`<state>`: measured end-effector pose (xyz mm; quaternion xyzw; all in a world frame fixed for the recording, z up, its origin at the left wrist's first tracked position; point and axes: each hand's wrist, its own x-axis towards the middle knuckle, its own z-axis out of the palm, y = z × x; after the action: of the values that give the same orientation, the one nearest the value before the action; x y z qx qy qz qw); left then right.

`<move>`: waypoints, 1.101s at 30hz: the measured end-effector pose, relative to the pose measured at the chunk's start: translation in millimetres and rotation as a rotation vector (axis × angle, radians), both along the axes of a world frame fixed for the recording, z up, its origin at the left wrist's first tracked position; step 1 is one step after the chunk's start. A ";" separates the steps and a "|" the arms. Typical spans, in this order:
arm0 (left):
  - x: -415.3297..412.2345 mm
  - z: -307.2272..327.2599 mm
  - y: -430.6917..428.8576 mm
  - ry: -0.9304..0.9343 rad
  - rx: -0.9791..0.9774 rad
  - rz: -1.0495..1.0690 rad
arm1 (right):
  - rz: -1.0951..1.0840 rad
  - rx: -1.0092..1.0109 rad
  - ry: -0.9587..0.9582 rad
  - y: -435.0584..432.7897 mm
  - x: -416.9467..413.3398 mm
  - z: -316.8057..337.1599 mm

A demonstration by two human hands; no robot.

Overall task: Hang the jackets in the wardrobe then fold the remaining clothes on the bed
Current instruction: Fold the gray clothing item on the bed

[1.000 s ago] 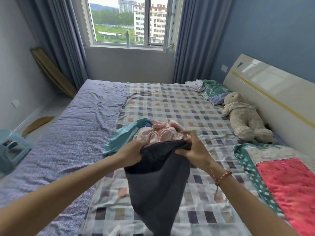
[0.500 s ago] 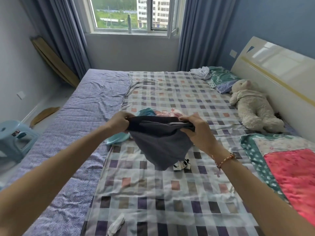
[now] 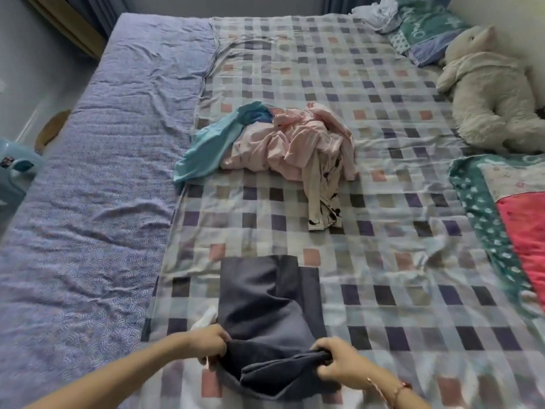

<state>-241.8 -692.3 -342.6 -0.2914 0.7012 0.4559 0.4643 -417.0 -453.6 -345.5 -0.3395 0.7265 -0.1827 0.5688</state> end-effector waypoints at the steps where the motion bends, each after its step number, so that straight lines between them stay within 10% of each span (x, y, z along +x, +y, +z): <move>1: -11.1 -12.5 -10.7 -0.005 -0.015 0.117 | -0.090 0.001 -0.016 -10.7 -12.6 -12.1; 7: -64.7 -60.4 -56.9 0.307 -0.152 1.004 | -0.820 -0.118 -0.055 -82.7 -74.1 -67.7; 15: -61.0 -151.8 -19.4 0.024 -0.437 0.953 | -0.634 0.407 0.402 -94.5 -34.5 -148.8; 22: -87.6 -127.5 -26.9 -0.044 0.156 1.196 | -1.186 0.151 -0.382 -91.7 -52.9 -141.2; 33: -142.9 6.4 63.2 0.145 0.384 0.702 | -1.460 -0.317 -0.475 80.0 -18.0 -24.0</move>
<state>-384.7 -629.1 -336.2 -0.3883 0.4923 0.7286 0.2757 -435.0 -373.6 -369.6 0.1950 0.5898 -0.6798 0.3898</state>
